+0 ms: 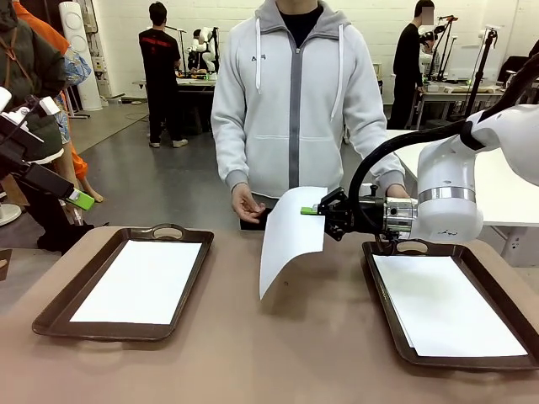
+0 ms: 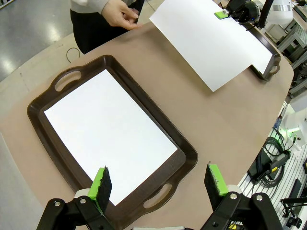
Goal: Sort the A4 documents.
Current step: Place the A4 Paper in the designated Handle tray.
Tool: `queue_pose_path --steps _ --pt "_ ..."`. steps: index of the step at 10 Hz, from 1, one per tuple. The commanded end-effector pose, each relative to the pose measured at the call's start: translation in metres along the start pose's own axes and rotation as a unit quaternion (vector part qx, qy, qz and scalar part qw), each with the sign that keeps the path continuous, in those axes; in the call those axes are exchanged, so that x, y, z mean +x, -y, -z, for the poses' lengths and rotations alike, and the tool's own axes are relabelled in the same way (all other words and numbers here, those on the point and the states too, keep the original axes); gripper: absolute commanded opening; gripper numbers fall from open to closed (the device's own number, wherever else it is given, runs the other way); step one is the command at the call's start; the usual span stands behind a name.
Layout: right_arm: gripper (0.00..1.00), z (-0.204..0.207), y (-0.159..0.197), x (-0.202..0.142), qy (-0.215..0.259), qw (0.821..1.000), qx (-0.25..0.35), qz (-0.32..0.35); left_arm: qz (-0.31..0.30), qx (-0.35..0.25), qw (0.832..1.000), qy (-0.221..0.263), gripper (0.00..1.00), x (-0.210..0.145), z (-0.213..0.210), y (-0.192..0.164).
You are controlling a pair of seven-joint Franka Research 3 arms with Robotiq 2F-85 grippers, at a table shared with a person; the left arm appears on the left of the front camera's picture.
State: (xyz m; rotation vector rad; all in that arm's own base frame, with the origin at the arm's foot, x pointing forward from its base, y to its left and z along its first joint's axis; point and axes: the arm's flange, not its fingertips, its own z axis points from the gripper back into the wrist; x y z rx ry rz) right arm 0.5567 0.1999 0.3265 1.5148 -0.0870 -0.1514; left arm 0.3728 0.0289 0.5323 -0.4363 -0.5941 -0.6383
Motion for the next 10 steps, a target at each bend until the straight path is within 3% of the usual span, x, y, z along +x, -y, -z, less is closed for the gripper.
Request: queue_pose_path --steps 1,4,6,8,10 --pt "0.00 0.000 0.000 0.000 -0.001 1.000 0.000 0.000 0.000 0.000 1.000 0.000 1.00 0.000 0.000 0.000" --pt "0.01 0.000 0.000 0.000 0.000 1.000 0.000 0.000 0.000 0.000 1.000 0.000 1.00 0.000 0.000 0.000" --pt "0.01 -0.048 -0.013 -0.030 -0.006 0.999 -0.016 -0.051 0.000 0.000 1.000 0.000 1.00 0.000 0.000 0.000" --pt "0.01 -0.094 -0.027 -0.036 -0.014 0.998 -0.040 -0.054 0.000 0.000 1.000 0.000 1.00 0.000 0.000 0.000" --pt "0.01 -0.129 -0.042 -0.033 -0.055 0.993 -0.093 -0.049 0.000 0.000 1.000 0.000 1.00 0.000 0.000 0.000"
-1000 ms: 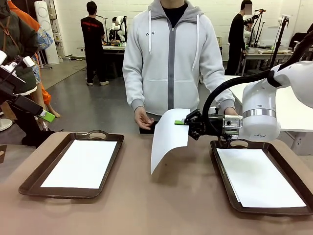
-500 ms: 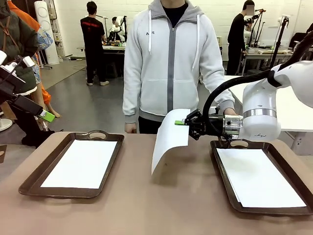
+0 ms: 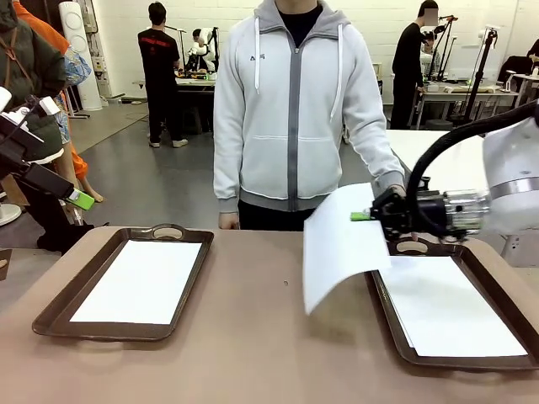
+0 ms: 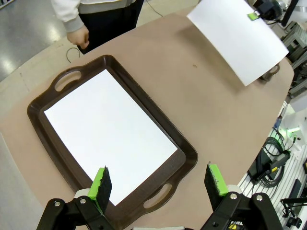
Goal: Sort the A4 documents.
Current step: Place the A4 Paper in the designated Handle tray.
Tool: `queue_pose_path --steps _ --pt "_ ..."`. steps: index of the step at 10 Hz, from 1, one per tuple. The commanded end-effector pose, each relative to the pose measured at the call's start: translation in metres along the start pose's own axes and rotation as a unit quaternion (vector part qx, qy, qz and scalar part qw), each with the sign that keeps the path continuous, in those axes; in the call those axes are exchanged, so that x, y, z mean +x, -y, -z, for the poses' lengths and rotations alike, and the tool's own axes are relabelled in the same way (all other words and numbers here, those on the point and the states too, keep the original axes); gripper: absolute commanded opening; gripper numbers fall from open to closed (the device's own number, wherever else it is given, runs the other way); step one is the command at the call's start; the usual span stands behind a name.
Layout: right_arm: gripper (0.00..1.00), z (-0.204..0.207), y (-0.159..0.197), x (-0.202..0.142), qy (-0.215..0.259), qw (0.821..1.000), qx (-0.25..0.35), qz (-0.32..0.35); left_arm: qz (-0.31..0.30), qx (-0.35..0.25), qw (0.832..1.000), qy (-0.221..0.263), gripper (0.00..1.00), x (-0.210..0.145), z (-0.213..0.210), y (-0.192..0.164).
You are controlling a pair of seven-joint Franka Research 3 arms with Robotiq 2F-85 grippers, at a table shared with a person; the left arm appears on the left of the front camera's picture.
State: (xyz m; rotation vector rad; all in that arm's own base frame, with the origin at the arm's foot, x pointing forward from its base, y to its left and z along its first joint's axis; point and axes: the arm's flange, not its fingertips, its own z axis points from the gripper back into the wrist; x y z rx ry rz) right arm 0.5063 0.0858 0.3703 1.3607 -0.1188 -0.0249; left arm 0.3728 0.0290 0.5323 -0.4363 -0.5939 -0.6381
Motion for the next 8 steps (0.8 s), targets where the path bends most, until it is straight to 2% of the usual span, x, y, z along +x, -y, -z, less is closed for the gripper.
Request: queue_pose_path --steps 1,3,5,7,8 --pt "0.01 -0.021 -0.005 0.008 -0.062 0.998 -0.028 0.010 0.000 0.000 1.000 0.000 1.00 0.000 0.000 0.000" --pt "0.01 -0.042 -0.004 0.019 -0.109 0.994 -0.031 -0.005 0.000 0.000 1.000 0.000 1.00 0.000 0.000 0.000" --pt "0.01 -0.056 0.007 0.020 -0.138 0.989 -0.041 0.030 0.000 0.000 1.000 0.000 1.00 0.000 0.000 0.000" --pt "0.01 -0.077 0.030 0.023 -0.141 0.987 -0.074 0.034 0.000 0.000 1.000 0.000 1.00 0.000 0.000 0.000" --pt "0.01 -0.088 0.039 0.024 -0.123 0.989 -0.080 0.025 0.000 0.000 1.000 0.000 1.00 0.000 0.000 0.000"
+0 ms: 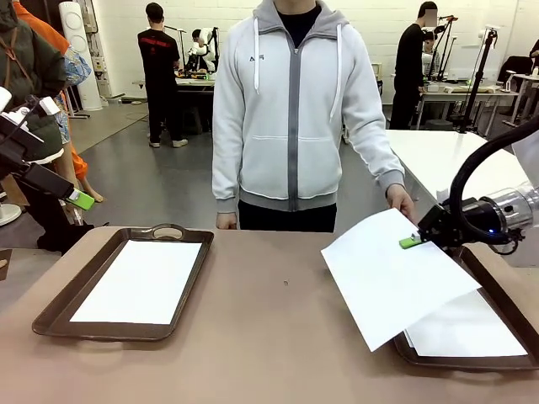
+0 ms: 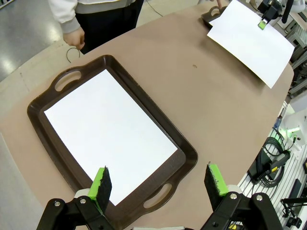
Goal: Sort the A4 documents.
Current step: Place the A4 Paper in the designated Handle tray.
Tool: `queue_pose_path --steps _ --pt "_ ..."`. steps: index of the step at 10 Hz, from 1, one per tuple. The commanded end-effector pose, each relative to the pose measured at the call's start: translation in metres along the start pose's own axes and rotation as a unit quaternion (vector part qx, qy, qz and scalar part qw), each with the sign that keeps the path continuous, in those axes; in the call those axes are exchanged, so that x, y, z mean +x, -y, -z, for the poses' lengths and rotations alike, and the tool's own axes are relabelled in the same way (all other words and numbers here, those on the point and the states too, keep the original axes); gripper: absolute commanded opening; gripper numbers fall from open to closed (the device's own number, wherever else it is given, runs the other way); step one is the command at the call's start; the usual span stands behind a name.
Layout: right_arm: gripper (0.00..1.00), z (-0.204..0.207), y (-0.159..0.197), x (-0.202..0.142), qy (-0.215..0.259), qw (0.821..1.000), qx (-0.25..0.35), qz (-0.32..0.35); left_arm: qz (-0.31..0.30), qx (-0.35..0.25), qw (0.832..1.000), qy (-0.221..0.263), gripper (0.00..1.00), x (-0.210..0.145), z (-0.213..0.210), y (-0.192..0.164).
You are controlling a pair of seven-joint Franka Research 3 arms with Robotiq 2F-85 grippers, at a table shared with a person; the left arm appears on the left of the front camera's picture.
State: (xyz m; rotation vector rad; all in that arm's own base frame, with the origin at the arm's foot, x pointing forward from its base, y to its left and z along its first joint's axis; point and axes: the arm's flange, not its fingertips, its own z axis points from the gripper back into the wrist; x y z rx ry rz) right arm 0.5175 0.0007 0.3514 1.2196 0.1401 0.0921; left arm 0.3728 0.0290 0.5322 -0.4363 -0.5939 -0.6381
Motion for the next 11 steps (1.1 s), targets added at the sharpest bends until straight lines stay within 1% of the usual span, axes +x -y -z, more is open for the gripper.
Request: queue_pose_path --steps 1,2,3,4,5,6,8,9,11 --pt "0.01 -0.021 0.013 0.001 0.027 1.000 -0.014 0.003 0.000 0.000 1.000 0.000 1.00 0.000 0.000 0.000" --pt "0.01 -0.030 0.021 -0.004 0.033 0.999 -0.022 0.005 0.000 0.000 1.000 0.000 1.00 0.000 0.000 0.000" --pt "0.01 -0.039 0.030 -0.009 0.034 0.998 -0.047 0.004 0.000 0.000 1.000 0.000 1.00 0.000 0.000 0.000" --pt "0.01 -0.042 0.040 -0.011 0.058 0.991 -0.120 -0.002 0.000 0.000 1.000 0.000 1.00 0.000 0.000 0.000" --pt "0.01 -0.043 0.048 -0.011 0.070 0.980 -0.185 -0.004 0.000 0.000 1.000 0.000 1.00 0.000 0.000 0.000" --pt "0.01 -0.045 0.055 -0.009 0.056 0.971 -0.231 -0.011 0.000 0.000 1.000 0.000 1.00 0.000 0.000 0.000" --pt "0.01 -0.051 0.066 -0.007 0.042 0.954 -0.298 -0.015 0.000 0.000 1.000 0.000 1.00 0.000 0.000 0.000" --pt "0.01 -0.054 0.067 -0.005 0.044 0.949 -0.310 -0.020 0.000 0.000 1.000 0.000 1.00 0.000 0.000 0.000" --pt "0.01 -0.055 0.064 0.000 0.060 0.947 -0.315 -0.030 0.000 0.000 1.000 0.000 1.00 0.000 0.000 0.000"
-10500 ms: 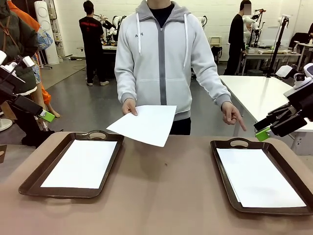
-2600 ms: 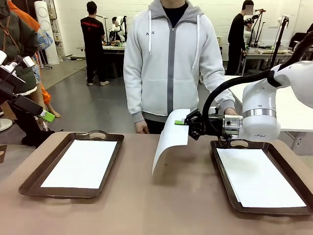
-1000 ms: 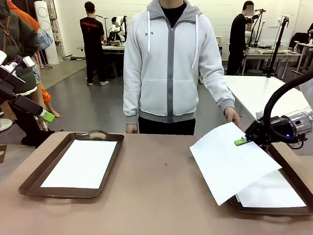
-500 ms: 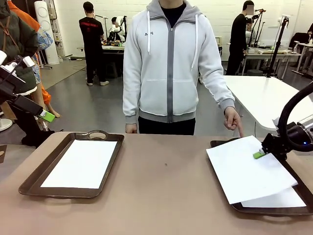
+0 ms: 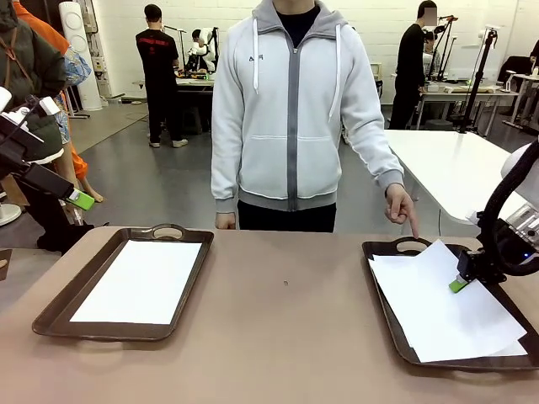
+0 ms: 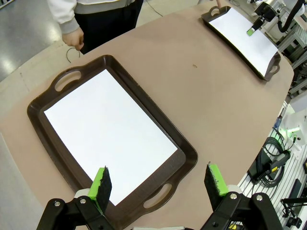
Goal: Sort the A4 documents.
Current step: Place the A4 Paper in the designated Handle tray.
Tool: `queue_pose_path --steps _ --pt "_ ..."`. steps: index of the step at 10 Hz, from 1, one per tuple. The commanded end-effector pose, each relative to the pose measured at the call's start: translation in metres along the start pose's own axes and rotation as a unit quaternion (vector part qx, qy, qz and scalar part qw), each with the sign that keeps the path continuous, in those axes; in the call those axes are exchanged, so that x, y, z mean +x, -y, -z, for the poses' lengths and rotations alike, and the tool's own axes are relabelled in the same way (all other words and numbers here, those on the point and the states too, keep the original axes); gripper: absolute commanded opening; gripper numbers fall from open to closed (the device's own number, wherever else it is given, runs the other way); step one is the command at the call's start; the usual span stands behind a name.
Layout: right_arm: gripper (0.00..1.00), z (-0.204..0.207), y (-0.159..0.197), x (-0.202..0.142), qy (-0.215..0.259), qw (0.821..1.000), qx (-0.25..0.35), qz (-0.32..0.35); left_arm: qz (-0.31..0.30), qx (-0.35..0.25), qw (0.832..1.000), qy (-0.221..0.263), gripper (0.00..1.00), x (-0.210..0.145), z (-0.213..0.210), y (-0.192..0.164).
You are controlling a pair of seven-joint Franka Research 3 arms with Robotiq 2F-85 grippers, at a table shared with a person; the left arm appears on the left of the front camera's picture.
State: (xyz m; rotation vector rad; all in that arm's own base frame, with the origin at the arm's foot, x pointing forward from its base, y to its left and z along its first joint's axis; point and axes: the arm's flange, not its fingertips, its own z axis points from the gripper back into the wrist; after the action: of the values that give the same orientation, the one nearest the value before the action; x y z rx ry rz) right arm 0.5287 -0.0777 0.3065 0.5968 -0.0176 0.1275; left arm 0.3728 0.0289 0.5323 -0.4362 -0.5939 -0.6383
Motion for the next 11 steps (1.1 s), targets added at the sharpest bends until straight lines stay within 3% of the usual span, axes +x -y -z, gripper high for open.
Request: queue_pose_path --steps 1,3,5,11 --pt "0.01 -0.0003 -0.0056 0.0009 0.034 0.999 -0.005 0.015 0.000 0.000 1.000 0.000 1.00 0.0000 -0.0003 -0.0005" --pt "0.01 -0.0012 -0.0019 0.0039 0.067 0.997 -0.009 0.029 0.000 0.000 1.000 0.000 1.00 0.0000 -0.0003 -0.0005" --pt "0.01 -0.0020 0.0012 0.0027 0.071 0.997 -0.007 0.039 0.000 0.000 1.000 0.000 1.00 0.0000 -0.0003 -0.0005" --pt "0.01 -0.0007 -0.0023 0.0031 0.032 0.998 -0.016 0.041 0.000 0.000 1.000 0.000 1.00 0.0000 -0.0003 -0.0005"
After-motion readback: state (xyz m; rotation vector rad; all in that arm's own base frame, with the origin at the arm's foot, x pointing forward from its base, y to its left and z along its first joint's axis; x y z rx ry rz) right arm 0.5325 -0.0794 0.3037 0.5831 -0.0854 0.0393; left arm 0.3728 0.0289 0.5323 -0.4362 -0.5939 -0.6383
